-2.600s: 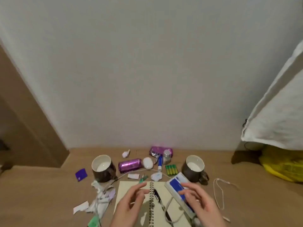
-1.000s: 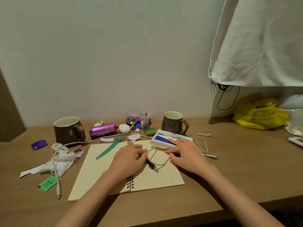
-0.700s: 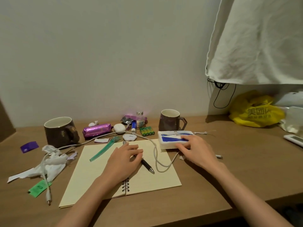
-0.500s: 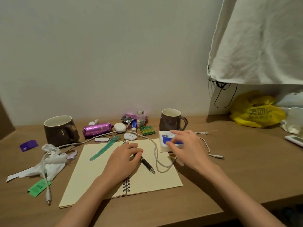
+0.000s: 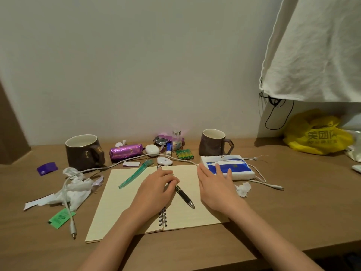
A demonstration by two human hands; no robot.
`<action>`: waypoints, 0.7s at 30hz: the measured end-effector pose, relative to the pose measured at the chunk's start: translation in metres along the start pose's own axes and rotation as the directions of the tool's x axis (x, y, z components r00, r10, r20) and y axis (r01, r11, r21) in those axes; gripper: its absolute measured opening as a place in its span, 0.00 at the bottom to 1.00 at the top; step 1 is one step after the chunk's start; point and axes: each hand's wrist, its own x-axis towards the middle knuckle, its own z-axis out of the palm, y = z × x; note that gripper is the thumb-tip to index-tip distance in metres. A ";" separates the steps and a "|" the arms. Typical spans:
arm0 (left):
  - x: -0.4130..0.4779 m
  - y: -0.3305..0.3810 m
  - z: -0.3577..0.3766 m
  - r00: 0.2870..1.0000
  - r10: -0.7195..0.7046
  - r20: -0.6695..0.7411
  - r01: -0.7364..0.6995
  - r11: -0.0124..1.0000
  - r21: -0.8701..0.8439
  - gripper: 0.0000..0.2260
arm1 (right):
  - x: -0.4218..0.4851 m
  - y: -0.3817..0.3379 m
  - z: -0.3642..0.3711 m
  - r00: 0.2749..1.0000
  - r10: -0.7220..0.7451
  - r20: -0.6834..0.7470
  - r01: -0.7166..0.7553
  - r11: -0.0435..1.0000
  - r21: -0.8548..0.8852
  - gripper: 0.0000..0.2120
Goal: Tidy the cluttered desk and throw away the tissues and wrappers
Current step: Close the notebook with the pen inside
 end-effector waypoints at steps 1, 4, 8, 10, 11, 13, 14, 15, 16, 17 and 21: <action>0.000 0.000 0.001 1.000 0.009 -0.001 -0.009 1.000 0.011 0.13 | -0.001 0.004 0.001 1.000 -0.002 -0.013 0.002 1.000 -0.017 0.31; -0.001 -0.001 0.000 0.999 0.033 0.010 -0.033 0.999 0.017 0.13 | -0.003 0.016 0.003 0.999 -0.008 -0.050 0.006 0.999 -0.047 0.30; -0.002 -0.005 -0.003 0.994 0.054 0.091 -0.055 0.998 0.003 0.14 | 0.002 0.034 0.006 0.995 -0.017 -0.094 0.014 0.999 -0.034 0.26; -0.003 -0.006 -0.004 0.991 0.056 0.122 -0.056 0.998 -0.007 0.15 | 0.007 0.040 0.009 0.995 -0.011 -0.096 0.010 1.000 -0.020 0.25; -0.003 -0.006 -0.005 0.990 0.053 0.129 -0.052 0.999 -0.009 0.16 | 0.009 0.043 0.011 0.995 -0.011 -0.096 0.010 1.000 -0.006 0.25; -0.007 -0.004 -0.005 0.990 0.045 0.132 -0.043 0.999 -0.014 0.16 | 0.014 0.047 0.014 0.995 -0.016 -0.096 0.018 1.000 0.024 0.25; -0.009 -0.003 -0.005 0.990 0.044 0.131 -0.043 0.999 -0.014 0.16 | 0.015 0.048 0.015 0.995 -0.018 -0.100 0.021 0.999 0.039 0.25; -0.011 -0.002 -0.005 0.990 0.048 0.132 -0.047 0.999 -0.007 0.16 | 0.017 0.050 0.015 0.994 -0.019 -0.104 0.025 0.998 0.052 0.25; -0.013 -0.001 -0.005 0.989 0.051 0.137 -0.052 0.999 0.005 0.17 | 0.017 0.050 0.016 0.994 -0.021 -0.107 0.028 0.998 0.064 0.25; -0.016 0.000 -0.006 0.988 0.051 0.143 -0.054 0.998 0.012 0.18 | 0.017 0.051 0.016 0.994 -0.025 -0.106 0.033 0.997 0.074 0.24; -0.024 0.004 -0.018 0.994 0.029 0.108 -0.015 0.992 -0.128 0.19 | 0.009 0.045 0.010 0.992 -0.046 -0.121 0.063 0.988 0.140 0.23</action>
